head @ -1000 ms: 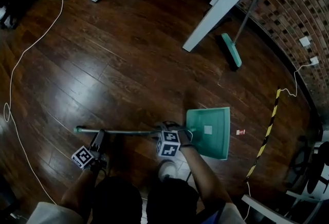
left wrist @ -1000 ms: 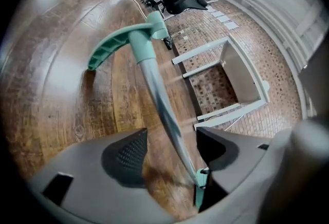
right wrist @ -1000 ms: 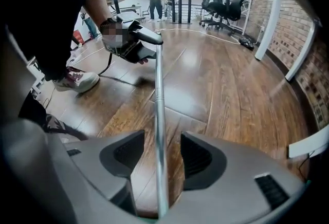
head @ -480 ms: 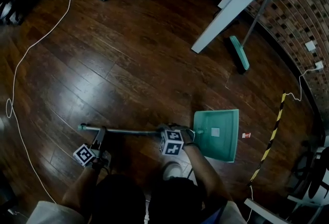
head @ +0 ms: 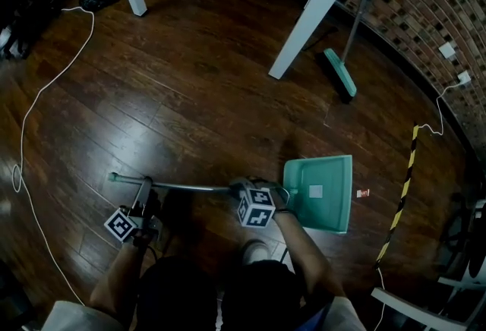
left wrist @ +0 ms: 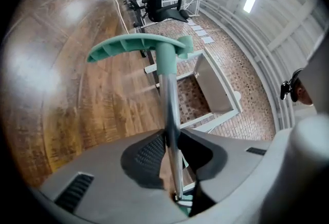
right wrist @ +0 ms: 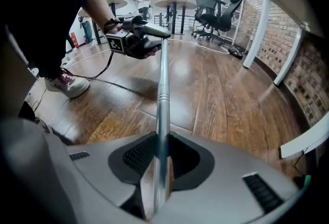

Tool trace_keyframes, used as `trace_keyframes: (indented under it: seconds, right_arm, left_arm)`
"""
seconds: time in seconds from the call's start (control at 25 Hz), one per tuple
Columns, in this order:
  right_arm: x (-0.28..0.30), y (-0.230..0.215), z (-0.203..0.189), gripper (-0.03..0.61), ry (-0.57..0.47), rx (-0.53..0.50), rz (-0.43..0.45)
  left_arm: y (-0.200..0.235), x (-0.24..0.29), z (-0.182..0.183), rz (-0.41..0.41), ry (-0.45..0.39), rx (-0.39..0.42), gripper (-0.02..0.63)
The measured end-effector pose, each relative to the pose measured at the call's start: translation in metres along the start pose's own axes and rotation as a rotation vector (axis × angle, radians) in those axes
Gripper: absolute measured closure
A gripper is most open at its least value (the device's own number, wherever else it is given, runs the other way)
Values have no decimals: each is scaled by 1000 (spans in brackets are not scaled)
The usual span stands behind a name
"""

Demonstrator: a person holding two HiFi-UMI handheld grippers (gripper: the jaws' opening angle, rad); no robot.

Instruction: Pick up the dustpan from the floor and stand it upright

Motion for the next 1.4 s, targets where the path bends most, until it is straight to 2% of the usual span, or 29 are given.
trace_keyframes:
  seconds: [0.36,0.52,0.8,0.88,1.0,1.08,1.24,1.4]
  right_arm:
    - [-45,-53,16,488,-152,161,-180]
    - [-65,-69,13,488,-180,196,-263]
    - [-102,-86,9,488,-219,276,-374]
    - [-112,-90,13,488,-244,300,-404]
    - [-131,-95,18,488,-300,348,-450]
    - [-145,-98,21,487,-341,379,-478]
    - [-164,-104,28,486,-389,426,-527]
    - [-175,-106,27,485,-433,477,-559]
  left_arm:
    - [-83,98,39,-208,37,162,521]
    - [-118,135,40,-291,92,224,522]
    - [-184,180,31,-355,230,358,520]
    - [-209,191,31,-369,261,420,520]
    - [-254,204,29,-373,322,579,519]
    - [-287,214,21,-413,362,666,518]
    - [-338,230,4,-484,417,780,518]
    - [-374,244,-23,-498,493,898,518]
Point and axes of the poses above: the fingertips, and each gripper's own axes: x forward along the fingers, y to its left, z out of its top, the point moved 4 cm from there along -x, backward along the fingers, and after that the axes turned 12 degrees about -z, right-handed, at the moved point
